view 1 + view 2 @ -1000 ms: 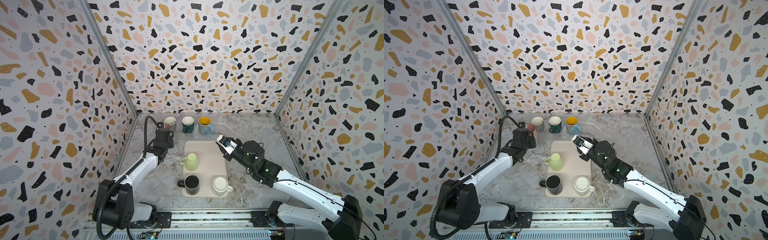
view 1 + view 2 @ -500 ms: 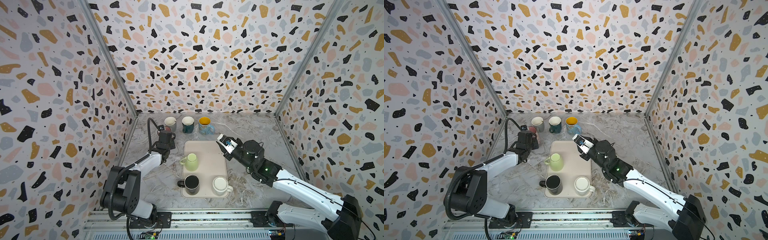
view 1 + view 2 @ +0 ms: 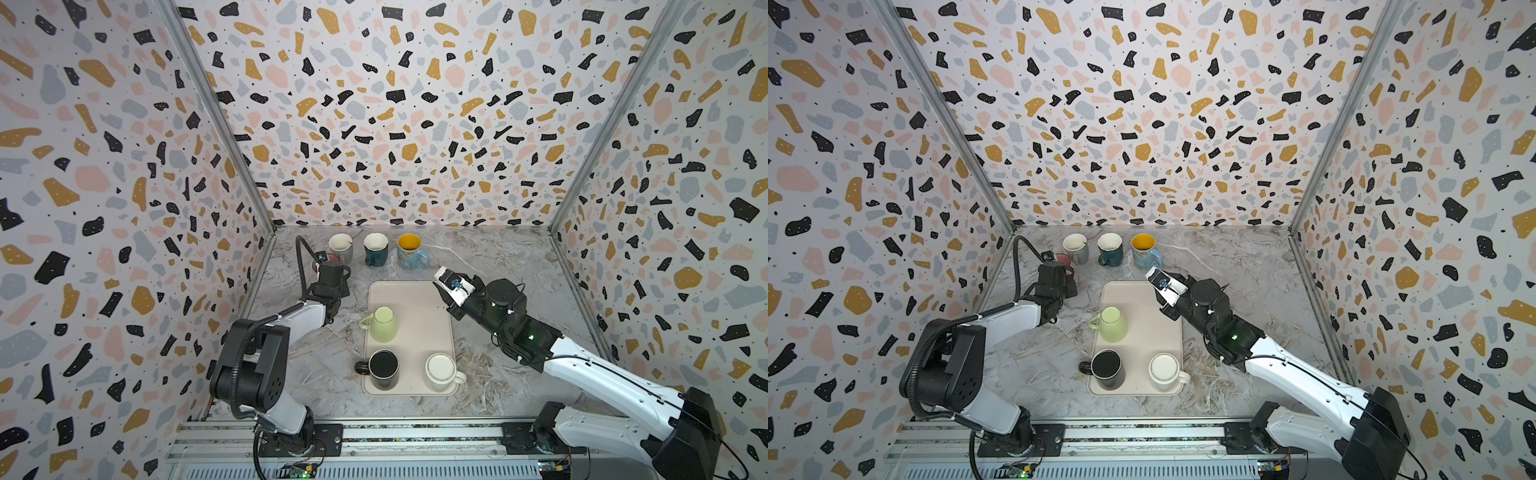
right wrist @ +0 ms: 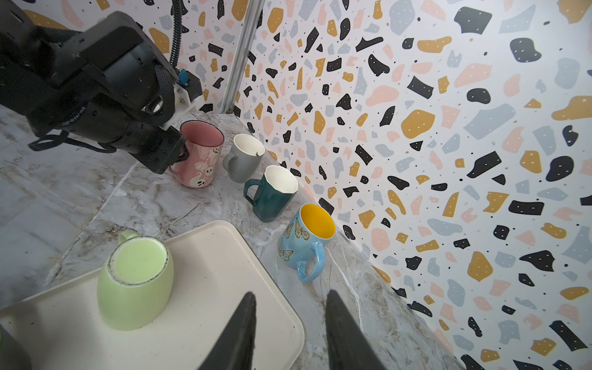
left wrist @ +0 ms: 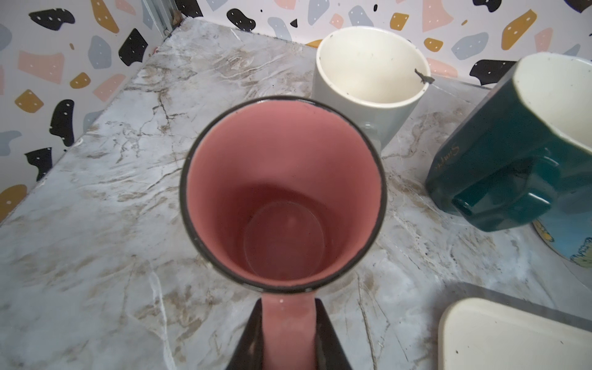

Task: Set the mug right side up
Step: 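Lower the pink mug beside the grey mug and open the left gripper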

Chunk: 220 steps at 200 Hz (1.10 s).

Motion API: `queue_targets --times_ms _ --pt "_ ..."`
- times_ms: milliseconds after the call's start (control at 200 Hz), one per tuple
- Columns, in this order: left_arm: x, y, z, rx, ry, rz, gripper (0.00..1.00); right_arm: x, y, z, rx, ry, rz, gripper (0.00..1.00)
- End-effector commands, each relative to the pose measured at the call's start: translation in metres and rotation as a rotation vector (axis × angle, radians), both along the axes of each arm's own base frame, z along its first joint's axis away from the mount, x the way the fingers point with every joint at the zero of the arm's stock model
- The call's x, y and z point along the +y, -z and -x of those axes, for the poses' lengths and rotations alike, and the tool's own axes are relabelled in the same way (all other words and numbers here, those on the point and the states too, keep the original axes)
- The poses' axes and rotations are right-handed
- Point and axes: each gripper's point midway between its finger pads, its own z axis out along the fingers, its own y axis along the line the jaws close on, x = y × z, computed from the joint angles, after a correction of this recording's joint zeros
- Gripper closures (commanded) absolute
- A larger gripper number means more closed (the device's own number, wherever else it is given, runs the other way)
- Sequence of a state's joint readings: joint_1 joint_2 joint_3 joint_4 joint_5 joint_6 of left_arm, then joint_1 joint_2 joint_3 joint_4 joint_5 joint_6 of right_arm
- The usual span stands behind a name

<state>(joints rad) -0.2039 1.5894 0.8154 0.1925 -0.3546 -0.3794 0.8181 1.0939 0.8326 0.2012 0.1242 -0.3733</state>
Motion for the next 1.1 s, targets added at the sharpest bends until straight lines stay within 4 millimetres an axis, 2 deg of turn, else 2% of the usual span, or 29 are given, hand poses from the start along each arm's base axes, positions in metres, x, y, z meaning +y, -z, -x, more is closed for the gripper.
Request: queue_targets --times_ms 0,240,531,721,876,1096 --pt "0.006 -0.042 -0.028 -0.169 -0.051 0.014 1.0 -0.001 -0.002 -0.002 0.007 0.01 -0.021 0.62" --pt "0.011 -0.031 -0.035 -0.154 -0.079 0.019 1.0 -0.004 0.001 -0.004 0.017 0.025 -0.022 0.62" --pt "0.006 -0.025 -0.039 -0.134 -0.066 0.043 1.0 -0.006 0.004 -0.005 0.029 0.033 -0.024 0.62" --pt "0.006 -0.028 -0.038 -0.134 -0.064 0.047 0.76 -0.007 0.004 -0.005 0.03 0.034 -0.027 0.62" --pt "0.005 -0.031 -0.035 -0.139 -0.055 0.058 0.6 -0.007 0.006 -0.005 0.033 0.033 -0.028 0.62" --pt "0.006 -0.039 -0.029 -0.159 -0.06 0.063 0.48 -0.006 0.006 -0.005 0.036 0.028 -0.033 0.62"
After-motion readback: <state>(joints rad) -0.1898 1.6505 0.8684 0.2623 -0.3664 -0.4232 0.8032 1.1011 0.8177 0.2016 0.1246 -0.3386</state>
